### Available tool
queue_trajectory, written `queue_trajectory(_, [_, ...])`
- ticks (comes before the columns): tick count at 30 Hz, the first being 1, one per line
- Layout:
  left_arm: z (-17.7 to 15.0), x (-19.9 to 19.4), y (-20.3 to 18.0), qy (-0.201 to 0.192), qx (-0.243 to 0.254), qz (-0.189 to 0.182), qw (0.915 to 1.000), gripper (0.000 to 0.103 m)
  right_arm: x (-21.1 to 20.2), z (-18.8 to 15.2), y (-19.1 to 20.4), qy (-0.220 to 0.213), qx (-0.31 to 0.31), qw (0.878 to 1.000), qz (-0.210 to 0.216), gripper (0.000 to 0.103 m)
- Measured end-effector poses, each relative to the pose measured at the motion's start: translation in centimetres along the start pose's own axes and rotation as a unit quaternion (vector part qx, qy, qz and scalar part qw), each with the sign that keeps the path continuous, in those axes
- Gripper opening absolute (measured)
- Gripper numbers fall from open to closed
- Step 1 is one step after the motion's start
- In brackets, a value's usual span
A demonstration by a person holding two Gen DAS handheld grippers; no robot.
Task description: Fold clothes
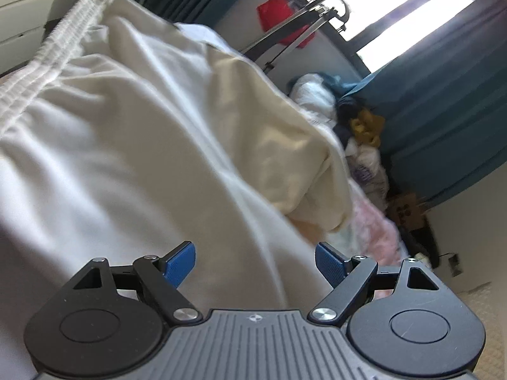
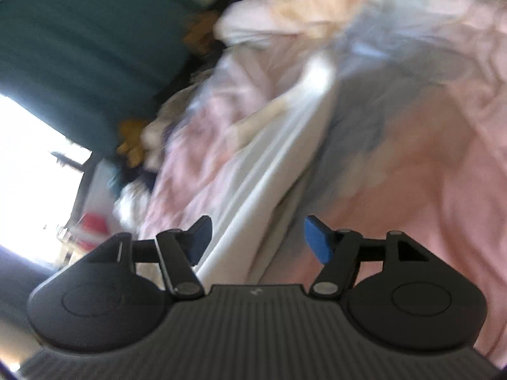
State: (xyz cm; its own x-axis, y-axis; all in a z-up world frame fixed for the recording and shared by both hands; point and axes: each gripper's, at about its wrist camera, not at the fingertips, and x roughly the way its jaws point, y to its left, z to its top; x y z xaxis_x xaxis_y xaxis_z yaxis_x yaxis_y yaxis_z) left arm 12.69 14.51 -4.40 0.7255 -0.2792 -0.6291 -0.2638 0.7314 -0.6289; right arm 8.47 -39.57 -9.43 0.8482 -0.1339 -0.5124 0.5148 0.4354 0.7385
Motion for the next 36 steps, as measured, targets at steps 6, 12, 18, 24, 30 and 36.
queue_trajectory(6, [-1.5,-2.4,3.8,0.050,-0.075,-0.001,0.9959,0.085,0.5,-2.2,0.3,0.064,-0.050,0.997,0.000,0.068])
queue_trajectory(12, [-1.3,-3.1,6.3,0.038,-0.120,0.030,0.9916,0.085,0.8,-2.0,0.2,0.045,-0.047,0.998,-0.007,0.068])
queue_trajectory(18, [-0.4,-0.8,9.2,0.024,-0.197,0.029,0.9797,0.058,1.8,-0.9,-2.7,0.030,0.053,0.998,0.017,0.068])
queue_trajectory(24, [1.2,-1.9,9.9,-0.015,-0.223,0.011,0.9747,0.007,2.8,0.8,-5.2,-0.005,0.145,0.989,0.036,0.068])
queue_trajectory(30, [2.2,-7.4,8.5,-0.055,-0.179,0.013,0.9822,0.005,2.4,2.0,-6.0,-0.045,0.161,0.985,0.049,0.067])
queue_trajectory(36, [1.4,-10.3,10.1,-0.088,-0.191,0.008,0.9775,0.006,1.8,4.9,-7.4,-0.068,0.135,0.988,0.013,0.068])
